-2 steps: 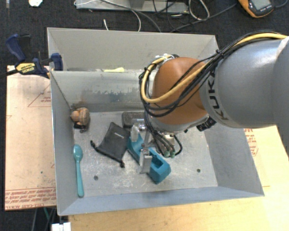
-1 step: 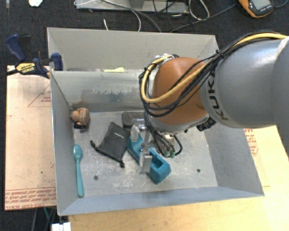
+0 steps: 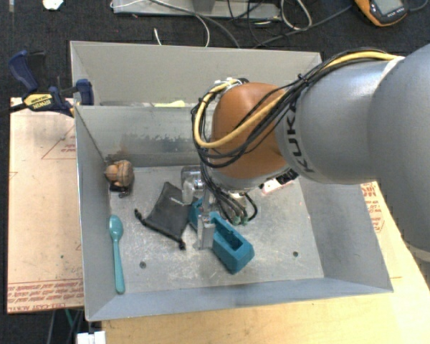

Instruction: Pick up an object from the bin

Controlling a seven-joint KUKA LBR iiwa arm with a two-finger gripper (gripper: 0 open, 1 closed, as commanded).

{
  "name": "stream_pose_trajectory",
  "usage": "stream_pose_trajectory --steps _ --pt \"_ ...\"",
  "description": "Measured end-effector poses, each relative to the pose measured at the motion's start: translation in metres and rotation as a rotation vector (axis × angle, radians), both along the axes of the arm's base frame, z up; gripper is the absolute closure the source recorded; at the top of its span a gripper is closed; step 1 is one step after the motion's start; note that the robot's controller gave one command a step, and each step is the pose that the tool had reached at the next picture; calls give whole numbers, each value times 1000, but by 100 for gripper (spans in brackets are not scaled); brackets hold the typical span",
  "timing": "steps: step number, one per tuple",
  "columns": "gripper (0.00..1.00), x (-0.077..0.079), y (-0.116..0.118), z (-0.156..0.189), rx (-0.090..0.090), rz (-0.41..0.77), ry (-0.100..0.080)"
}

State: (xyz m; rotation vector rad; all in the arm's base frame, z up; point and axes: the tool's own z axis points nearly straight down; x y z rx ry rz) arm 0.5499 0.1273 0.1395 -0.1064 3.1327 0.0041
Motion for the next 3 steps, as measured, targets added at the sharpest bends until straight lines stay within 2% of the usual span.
stream_pose_trajectory --steps 1,2,3 --pt "0 7 25 -39 1 -94 2" --pt "0 2 9 -64 1 -126 2" --pt "100 30 4 -69 4 -91 2"
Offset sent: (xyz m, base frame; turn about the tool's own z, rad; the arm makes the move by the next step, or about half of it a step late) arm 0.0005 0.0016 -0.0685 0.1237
